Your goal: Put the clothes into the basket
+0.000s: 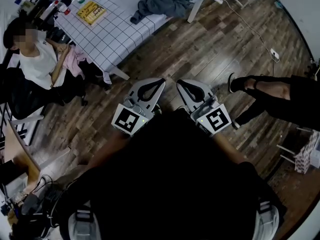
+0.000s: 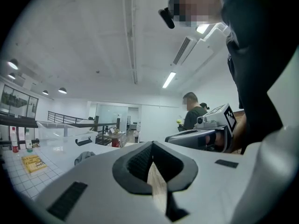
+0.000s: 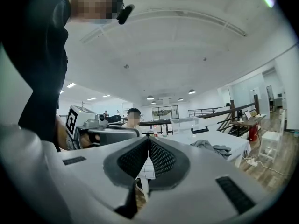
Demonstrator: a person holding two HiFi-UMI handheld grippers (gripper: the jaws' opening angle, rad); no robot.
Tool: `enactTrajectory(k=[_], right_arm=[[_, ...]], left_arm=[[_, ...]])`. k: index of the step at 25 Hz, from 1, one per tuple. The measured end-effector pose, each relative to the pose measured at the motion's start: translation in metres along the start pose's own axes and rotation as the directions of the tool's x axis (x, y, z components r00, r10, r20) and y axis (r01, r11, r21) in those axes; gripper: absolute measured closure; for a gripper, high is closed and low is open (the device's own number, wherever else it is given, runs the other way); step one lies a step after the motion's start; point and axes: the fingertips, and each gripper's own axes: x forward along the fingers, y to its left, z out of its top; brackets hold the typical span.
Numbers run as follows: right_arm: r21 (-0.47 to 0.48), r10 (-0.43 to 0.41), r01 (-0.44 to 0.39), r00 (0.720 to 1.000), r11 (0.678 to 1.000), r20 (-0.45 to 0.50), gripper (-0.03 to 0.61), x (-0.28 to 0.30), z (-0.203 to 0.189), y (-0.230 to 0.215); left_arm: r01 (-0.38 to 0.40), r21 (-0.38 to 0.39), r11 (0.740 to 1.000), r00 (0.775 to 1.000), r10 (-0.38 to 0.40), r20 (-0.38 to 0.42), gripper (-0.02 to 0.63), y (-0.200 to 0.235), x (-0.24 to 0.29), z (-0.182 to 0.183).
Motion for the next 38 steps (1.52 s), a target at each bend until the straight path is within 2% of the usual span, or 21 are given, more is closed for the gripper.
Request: enactTrajectory(k=[19, 29, 38], right_arm=[[0.018, -0.047, 0.047, 0.999, 0.999, 0.002, 0.561, 0.008, -0.002, 0.004], [0.032, -0.04, 0.04, 0.999, 0.999, 0.008, 0.561, 0.021, -0.002, -0.024], [0.029, -0.023, 0.023, 1.0, 0.999, 0.013, 0.561, 0.038, 0.004, -0.07]], left_arm=[[0.035, -0.014, 0.999, 0.999, -0.035, 0.023, 0.611, 0.006, -0.001, 0.0], [0.023, -0.011, 1.0, 0.999, -0.023, 0.023, 0.611, 0.023, 0.022, 0.0], [0.005, -0.013, 1.0, 1.0, -0.005, 0.012, 0.611, 0.044, 0.059, 0.004]])
